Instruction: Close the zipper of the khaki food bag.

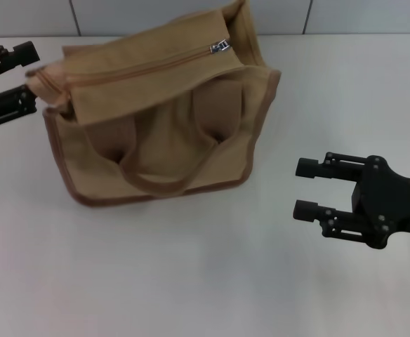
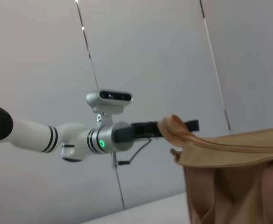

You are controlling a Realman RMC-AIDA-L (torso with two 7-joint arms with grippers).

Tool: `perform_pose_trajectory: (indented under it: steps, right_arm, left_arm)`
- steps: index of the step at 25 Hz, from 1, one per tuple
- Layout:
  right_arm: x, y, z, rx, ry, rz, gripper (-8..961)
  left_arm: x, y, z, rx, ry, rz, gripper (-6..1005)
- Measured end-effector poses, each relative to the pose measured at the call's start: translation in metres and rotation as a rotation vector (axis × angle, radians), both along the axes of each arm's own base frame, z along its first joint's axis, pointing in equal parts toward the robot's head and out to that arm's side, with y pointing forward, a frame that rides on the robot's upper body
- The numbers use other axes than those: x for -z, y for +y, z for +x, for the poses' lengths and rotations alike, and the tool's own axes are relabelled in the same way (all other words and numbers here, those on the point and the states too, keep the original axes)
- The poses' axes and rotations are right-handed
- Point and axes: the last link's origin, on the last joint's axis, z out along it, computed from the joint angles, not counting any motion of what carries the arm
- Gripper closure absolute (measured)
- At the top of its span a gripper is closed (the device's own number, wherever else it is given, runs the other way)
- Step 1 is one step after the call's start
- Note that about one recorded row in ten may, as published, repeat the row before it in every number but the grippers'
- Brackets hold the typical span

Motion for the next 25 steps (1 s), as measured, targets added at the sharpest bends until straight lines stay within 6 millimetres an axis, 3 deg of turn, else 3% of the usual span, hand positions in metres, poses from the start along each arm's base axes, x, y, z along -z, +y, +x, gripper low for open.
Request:
perform_pose_trajectory:
  steps: [3,16,25]
  right_arm:
    - [0.003,0.000,-0.001,-0.011,-0.017,-0.019,313]
    - [0.008,0.000,-0.004,-0.036,-0.024,-0.026,312]
    - [0.020,-0.007,-0.006,-0.073,-0.030,-0.060,312]
  left_arm:
    - [-0.003,-0.013,0.008,0.093,-0.006,-0.043,212]
    - [-0.001,-0.024,0.014,0.181,-0.005,-0.086,213]
    - [0.055,-0.048,0.029,0.404,0.093,-0.290,214]
